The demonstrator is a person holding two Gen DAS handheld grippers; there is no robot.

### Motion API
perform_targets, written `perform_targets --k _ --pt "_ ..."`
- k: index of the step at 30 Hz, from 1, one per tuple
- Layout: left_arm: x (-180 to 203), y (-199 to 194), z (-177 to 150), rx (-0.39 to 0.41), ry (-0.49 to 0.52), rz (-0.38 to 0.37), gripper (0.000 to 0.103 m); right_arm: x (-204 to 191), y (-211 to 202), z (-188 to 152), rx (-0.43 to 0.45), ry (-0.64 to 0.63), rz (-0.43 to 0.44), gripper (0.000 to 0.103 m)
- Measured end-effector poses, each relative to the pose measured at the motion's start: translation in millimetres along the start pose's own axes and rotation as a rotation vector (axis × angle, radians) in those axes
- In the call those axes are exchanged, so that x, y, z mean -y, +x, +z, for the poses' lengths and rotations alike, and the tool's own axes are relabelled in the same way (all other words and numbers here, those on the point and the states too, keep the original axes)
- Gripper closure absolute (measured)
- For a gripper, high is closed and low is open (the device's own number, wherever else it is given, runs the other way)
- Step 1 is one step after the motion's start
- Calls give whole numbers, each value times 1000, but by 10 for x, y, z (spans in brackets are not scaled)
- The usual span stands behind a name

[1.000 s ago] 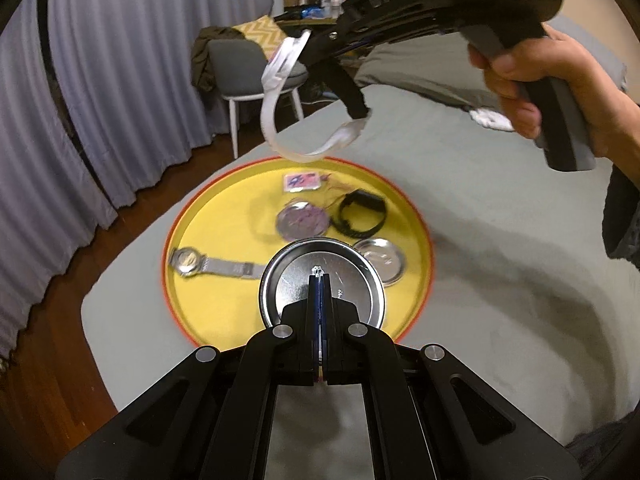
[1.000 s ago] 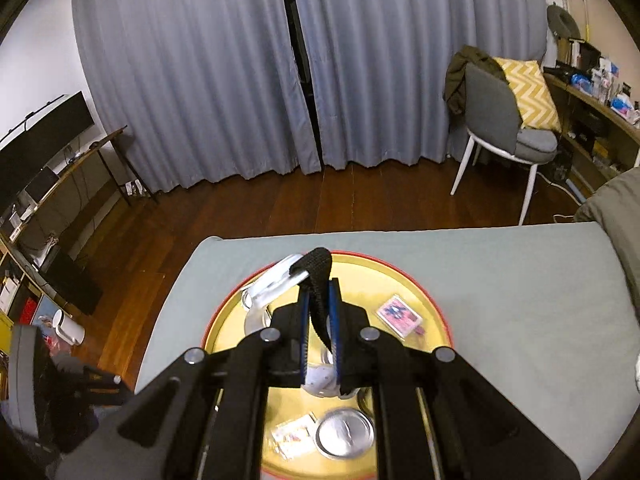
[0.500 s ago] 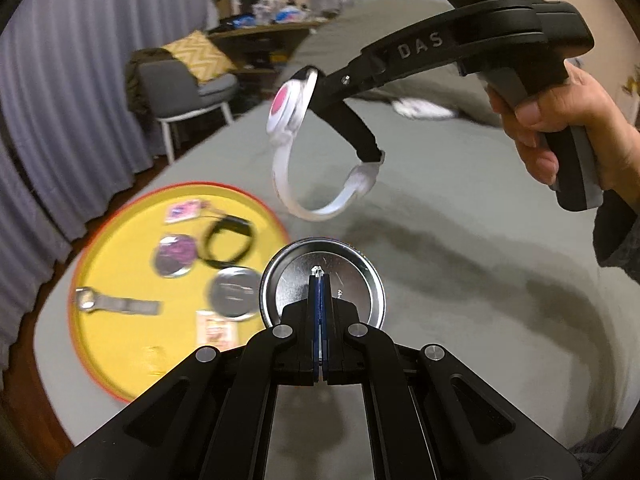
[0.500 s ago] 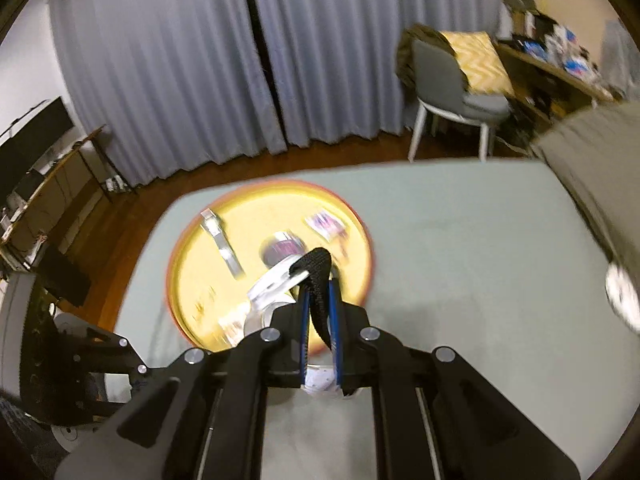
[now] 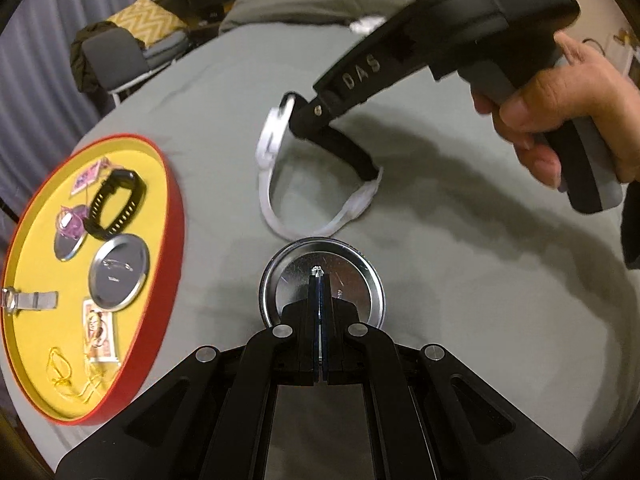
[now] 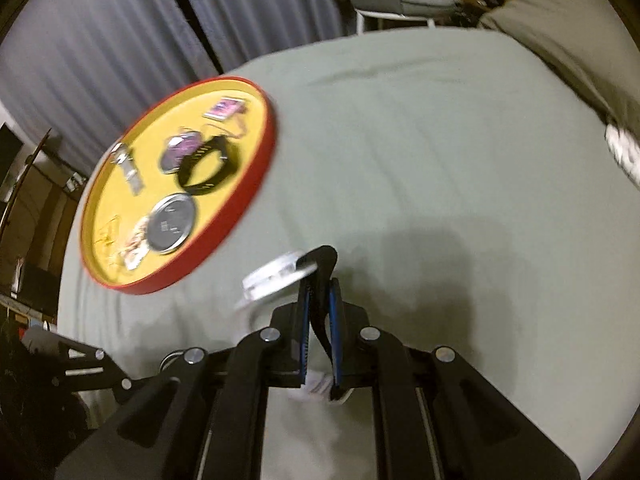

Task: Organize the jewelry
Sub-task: 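Lift the badge with left tool while right tool carries the white band onto the bed, then open both tools to release the badge and white band on the bed, then grasp the silver mesh watch band with left tool while right tool grasps the pink cord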

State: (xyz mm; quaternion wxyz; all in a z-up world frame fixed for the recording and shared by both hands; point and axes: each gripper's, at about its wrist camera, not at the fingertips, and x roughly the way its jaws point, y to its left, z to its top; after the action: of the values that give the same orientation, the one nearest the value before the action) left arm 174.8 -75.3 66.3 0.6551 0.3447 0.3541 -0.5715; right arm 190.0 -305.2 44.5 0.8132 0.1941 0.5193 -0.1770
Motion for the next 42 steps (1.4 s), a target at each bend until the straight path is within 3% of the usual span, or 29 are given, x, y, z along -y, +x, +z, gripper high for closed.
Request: perform_targets --k 8,10,11,13,14,18,21,23,26,34,42 --pt "-143 239 -59 -33 -36 -13 102 176 357 -10 -51 15 -36 93" --pt "-123 229 -59 -30 -32 -10 99 161 368 -27 -50 -1 -38 89" --pt "-124 226 -56 -27 -31 5 84 164 364 -27 -49 1 -27 84" --pt "-130 211 -54 -15 -33 -8 58 130 340 -37 -45 -6 -20 56" --pt "-124 201 -63 -9 -32 0 52 119 334 -40 -43 -14 -27 54" --pt "-153 155 -69 5 -28 -7 44 67 243 -33 -29 -50 -46 48" --pt "-162 57 -74 27 -27 -6 29 30 159 12 -11 -63 -56 44" --pt "-188 -60 -70 52 -28 2 18 1 60 57 9 -65 -47 35" --pt "-269 -224 -48 87 -42 13 11 -64 -112 163 45 -62 -33 20" --pt "-776 -527 23 139 -133 94 6 -472 -396 548 114 -138 -4 17" --pt "-1427 -716 -53 152 -255 217 6 -1031 -163 923 96 -264 -28 17"
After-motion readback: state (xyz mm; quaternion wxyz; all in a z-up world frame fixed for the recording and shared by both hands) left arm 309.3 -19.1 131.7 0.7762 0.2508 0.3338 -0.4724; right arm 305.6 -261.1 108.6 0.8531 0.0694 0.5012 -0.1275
